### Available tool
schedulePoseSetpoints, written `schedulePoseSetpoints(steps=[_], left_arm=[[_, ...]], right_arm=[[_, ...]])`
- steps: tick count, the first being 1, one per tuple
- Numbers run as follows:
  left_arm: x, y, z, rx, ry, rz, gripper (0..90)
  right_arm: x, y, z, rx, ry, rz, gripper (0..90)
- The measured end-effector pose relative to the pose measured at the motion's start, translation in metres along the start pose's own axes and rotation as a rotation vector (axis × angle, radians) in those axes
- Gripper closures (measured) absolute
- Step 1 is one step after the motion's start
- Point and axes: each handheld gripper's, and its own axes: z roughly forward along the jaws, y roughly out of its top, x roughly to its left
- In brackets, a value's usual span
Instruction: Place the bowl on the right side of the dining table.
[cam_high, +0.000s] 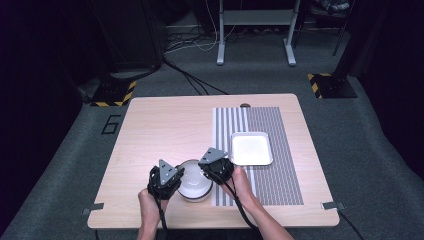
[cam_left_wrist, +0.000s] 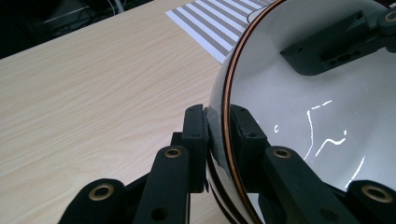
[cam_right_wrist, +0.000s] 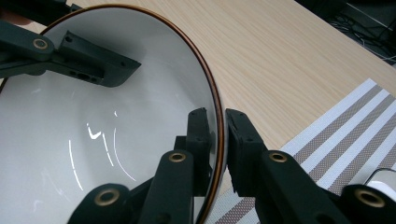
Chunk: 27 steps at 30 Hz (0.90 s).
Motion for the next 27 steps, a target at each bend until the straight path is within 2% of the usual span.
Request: schedulePoseSetpoints(steps=[5, 10, 12, 14, 20, 27], left_arm=[[-0.002, 0.001, 0.0, -0.01, 0.012, 0.019, 79.7], [-0.003, 0.002, -0.002, -0.027, 0.024, 0.024, 81.1], [-0.002, 0.004, -0.004, -0.046, 0.016, 0.015, 81.8], [-0.002, 0.005, -0.005, -0.044, 0.011, 0.02, 81.7], [-0.004, 0.007, -0.007, -0.065, 0.014, 0.019, 81.9], [-0.004, 0.017, -0.014, -0.089, 0.02, 0.035, 81.8]], right_arm=[[0.002, 0.001, -0.001, -0.012, -0.02, -0.022, 82.1], [0.003, 0.001, -0.002, -0.026, -0.025, -0.014, 82.7], [0.003, 0.0, -0.002, -0.034, -0.024, -0.011, 82.8], [0.003, 0.0, -0.003, -0.035, -0.026, -0.001, 82.8], [0.004, -0.001, -0.008, -0.053, -0.035, -0.014, 82.6], [0.002, 0.005, -0.017, -0.081, -0.045, -0.017, 82.5]])
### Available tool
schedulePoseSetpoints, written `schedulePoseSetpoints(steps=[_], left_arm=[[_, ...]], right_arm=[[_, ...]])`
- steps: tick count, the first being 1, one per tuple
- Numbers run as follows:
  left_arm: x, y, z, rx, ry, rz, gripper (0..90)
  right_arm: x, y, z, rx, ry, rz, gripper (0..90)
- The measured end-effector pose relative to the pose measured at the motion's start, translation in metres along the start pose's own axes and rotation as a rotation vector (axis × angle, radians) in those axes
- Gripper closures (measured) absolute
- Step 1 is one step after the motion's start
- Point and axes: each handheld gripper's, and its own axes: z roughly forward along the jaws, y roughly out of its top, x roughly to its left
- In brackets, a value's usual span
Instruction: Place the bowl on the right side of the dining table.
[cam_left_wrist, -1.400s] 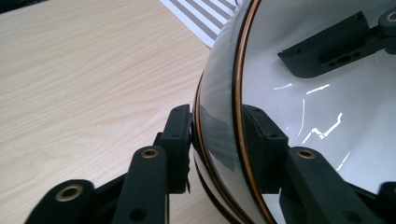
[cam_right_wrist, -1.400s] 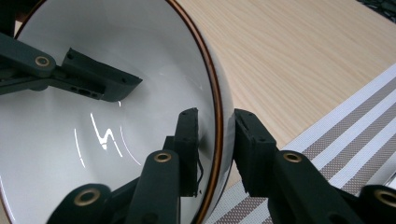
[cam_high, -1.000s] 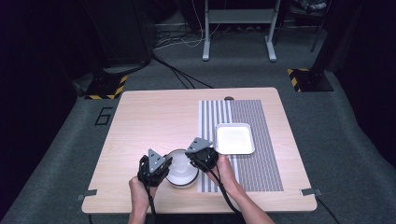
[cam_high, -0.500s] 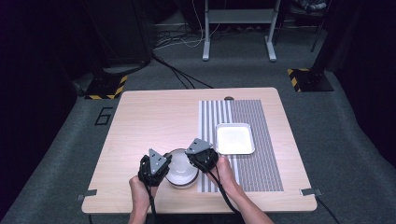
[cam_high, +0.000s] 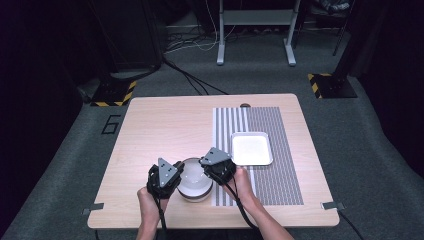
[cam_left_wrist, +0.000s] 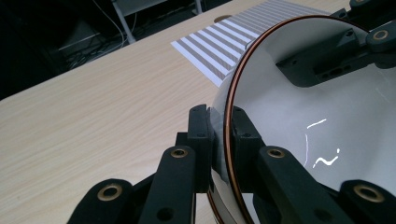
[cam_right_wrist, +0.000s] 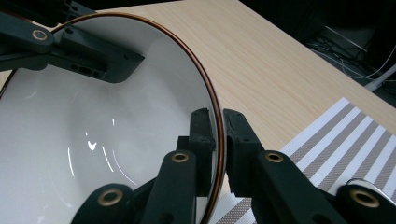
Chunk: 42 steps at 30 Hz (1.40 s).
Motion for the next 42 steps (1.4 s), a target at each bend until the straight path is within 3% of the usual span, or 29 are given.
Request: schedulePoseSetpoints(steps=[18, 42], left_arm=[[-0.006, 0.02, 0.001, -0.038, -0.022, 0.024, 81.2], [-0.018, 0.046, 0.011, -0.077, -0.061, 0.054, 81.1]], right_arm=[[-0.012, 0.006, -0.02, -0.038, -0.053, -0.011, 82.9], [-0.029, 0.004, -0.042, -0.07, -0.116, 0.017, 82.9]])
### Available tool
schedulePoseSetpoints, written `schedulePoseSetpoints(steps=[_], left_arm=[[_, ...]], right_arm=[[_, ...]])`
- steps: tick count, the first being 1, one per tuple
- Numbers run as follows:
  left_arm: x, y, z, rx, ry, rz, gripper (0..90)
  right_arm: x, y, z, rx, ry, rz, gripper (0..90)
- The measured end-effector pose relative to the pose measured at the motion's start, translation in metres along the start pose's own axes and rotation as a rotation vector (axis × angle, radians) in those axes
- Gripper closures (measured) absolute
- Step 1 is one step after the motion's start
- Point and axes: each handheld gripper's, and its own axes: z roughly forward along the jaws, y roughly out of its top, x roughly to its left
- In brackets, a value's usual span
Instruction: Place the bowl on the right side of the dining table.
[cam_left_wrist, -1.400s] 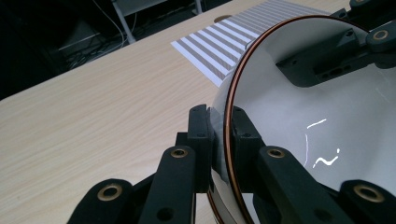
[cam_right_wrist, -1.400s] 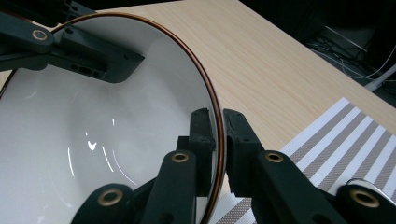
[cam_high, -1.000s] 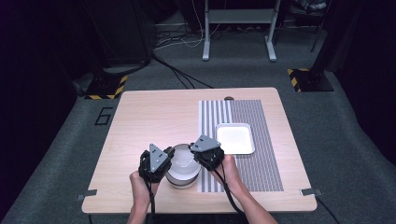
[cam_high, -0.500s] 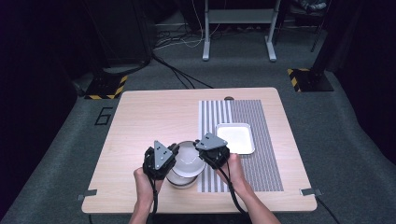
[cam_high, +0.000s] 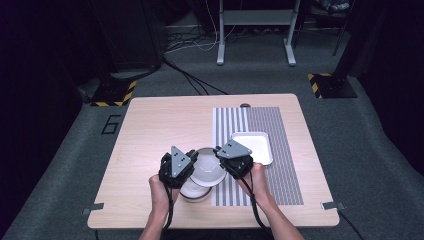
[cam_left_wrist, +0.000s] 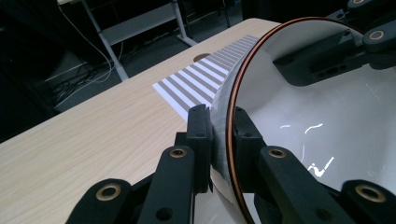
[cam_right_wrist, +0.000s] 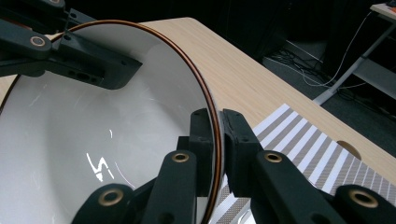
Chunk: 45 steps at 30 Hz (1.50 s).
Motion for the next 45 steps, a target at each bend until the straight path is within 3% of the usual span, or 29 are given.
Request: schedulePoseSetpoints(steps=[26, 45], left_arm=[[-0.011, 0.022, 0.029, -0.012, -0.067, 0.035, 81.0], [-0.011, 0.026, 0.052, 0.0, -0.113, 0.015, 81.1]], right_arm=[[-0.028, -0.011, -0.016, -0.006, -0.076, 0.031, 83.1], [-0.042, -0.021, -0.012, 0.012, -0.099, 0.065, 83.1]])
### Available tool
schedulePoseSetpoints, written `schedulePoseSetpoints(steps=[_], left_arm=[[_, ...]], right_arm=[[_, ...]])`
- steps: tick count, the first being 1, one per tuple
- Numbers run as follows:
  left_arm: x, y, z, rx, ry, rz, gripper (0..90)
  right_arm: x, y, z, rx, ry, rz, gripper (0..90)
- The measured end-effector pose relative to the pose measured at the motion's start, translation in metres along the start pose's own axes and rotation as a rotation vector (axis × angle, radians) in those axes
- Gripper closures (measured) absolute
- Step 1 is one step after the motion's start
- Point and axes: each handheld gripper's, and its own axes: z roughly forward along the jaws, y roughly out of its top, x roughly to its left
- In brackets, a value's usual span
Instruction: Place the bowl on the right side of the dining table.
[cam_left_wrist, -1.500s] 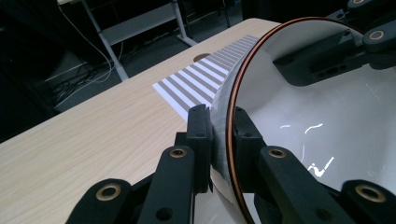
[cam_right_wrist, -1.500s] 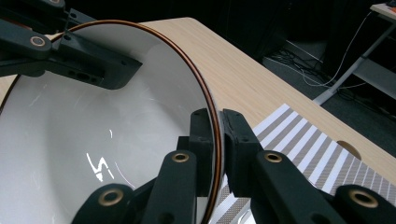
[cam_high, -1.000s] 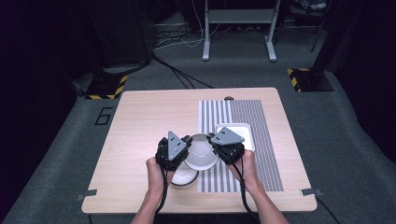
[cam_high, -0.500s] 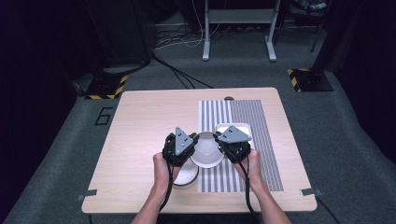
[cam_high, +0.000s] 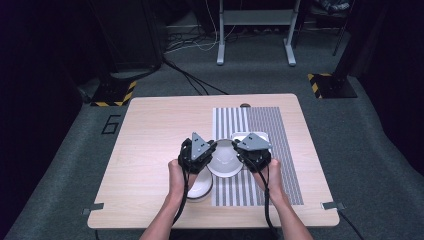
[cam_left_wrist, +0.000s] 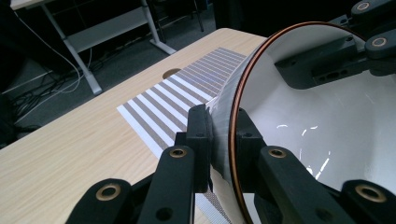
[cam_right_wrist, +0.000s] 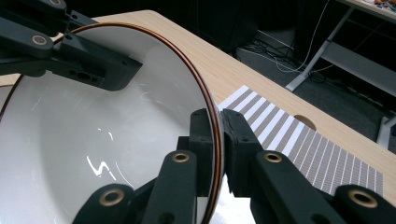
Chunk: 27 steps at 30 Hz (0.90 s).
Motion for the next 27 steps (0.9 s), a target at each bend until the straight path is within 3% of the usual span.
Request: schedulePoseSetpoints(steps=[27], left_arm=[[0.002, 0.008, 0.039, 0.051, -0.046, -0.009, 81.1]], right_arm=[[-0.024, -0.015, 0.013, 0.023, -0.034, 0.033, 83.2]])
